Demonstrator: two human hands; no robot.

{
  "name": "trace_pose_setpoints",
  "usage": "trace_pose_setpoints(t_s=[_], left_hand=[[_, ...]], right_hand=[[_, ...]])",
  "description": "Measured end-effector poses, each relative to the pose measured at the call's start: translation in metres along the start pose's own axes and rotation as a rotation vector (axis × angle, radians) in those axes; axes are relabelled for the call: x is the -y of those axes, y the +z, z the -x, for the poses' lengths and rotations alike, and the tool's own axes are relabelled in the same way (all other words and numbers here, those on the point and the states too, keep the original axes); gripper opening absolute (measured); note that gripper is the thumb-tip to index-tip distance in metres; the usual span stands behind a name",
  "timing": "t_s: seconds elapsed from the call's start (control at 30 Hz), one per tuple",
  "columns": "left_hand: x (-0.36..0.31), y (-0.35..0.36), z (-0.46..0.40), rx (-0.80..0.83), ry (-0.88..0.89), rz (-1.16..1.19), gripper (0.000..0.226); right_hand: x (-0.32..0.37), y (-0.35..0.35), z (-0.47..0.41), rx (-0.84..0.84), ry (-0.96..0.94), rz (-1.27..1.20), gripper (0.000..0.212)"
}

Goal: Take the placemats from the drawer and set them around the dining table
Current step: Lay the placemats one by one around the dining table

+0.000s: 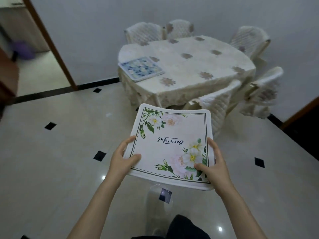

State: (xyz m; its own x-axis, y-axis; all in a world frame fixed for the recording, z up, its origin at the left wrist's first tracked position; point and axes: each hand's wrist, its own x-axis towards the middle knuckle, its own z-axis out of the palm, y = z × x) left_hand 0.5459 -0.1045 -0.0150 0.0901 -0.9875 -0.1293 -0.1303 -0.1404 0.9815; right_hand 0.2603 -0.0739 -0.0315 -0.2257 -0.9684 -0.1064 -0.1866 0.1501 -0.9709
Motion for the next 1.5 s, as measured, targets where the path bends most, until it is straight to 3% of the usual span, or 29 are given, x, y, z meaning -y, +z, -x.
trace_pose_setpoints(t_s=[0.43, 0.83, 1.13, 1.5], left_hand=[[0.004, -0.075, -0.163, -0.217, -0.023, -0.045, 0.055], [-0.012, -0.143, -0.314, -0.322, -0.047, -0.01, 0.058], [0.014, -0.216, -0.454, -0.223, -0.066, 0.008, 0.063], [-0.021, -0.294, -0.658, 0.081, 0.004, -0.086, 0.062]], right_hand=[[0.035, 0.135, -0.195, 0.245, -0.02, -0.012, 0.087], [0.075, 0.247, -0.356, 0.363, -0.034, 0.084, 0.092], [0.087, 0.351, -0.441, 0.293, 0.002, 0.092, 0.09], [0.113, 0.459, -0.524, -0.012, 0.104, -0.047, 0.082]])
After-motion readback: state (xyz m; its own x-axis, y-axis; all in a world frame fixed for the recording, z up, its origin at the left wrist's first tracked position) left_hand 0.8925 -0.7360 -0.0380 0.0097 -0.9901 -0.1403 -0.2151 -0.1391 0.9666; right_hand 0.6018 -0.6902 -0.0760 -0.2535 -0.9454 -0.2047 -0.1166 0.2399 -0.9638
